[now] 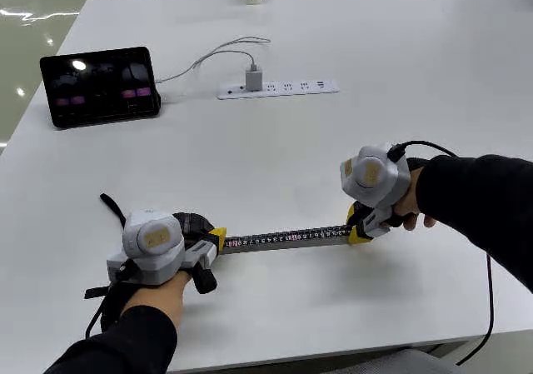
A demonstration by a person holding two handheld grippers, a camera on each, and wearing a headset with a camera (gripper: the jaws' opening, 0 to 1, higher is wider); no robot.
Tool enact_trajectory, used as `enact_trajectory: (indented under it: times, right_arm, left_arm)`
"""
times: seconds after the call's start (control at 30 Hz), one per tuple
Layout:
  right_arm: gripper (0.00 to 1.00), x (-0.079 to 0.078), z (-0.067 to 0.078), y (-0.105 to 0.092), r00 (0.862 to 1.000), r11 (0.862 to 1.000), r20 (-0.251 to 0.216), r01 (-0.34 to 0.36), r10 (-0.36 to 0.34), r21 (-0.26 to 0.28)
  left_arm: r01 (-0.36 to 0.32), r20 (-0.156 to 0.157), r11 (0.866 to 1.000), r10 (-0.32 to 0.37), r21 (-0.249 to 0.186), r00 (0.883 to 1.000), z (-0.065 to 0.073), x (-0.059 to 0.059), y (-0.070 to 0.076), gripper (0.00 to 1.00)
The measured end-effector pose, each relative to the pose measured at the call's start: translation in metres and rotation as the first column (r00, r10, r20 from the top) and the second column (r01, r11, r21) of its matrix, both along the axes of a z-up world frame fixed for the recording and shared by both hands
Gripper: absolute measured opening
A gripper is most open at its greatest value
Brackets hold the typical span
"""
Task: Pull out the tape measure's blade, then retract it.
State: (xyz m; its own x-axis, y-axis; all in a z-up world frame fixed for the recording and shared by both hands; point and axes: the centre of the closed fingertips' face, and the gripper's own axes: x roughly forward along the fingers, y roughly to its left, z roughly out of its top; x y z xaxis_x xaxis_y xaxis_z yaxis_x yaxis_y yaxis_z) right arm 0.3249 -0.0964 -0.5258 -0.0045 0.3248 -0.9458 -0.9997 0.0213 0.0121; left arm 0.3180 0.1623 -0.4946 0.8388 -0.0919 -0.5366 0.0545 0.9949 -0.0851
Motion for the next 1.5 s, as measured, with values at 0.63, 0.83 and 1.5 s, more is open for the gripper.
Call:
enact_trajectory:
  times: [0.63, 0.83, 1.5]
  right_arm:
    - [0.11, -0.002, 0.002, 0.004, 1.000, 0.999, 0.001, -0.026, 0.026, 0.024]
    - [0.11, -0.002, 0.002, 0.007, 1.000, 1.000, -0.004, -0.010, 0.011, 0.023]
    - [0.11, -0.001, 0.001, 0.015, 1.000, 1.000, -0.010, 0.017, -0.017, 0.022]
  left_arm:
    - [0.002, -0.016, 1.000, -0.003, -0.007, 1.000, 0.000, 0.000, 0.000, 0.64]
    - [0.003, -0.023, 1.000, -0.003, -0.009, 1.000, -0.001, 0.001, 0.000, 0.64]
    - [0.007, -0.029, 1.000, -0.008, -0.008, 1.000, -0.001, 0.001, 0.000, 0.64]
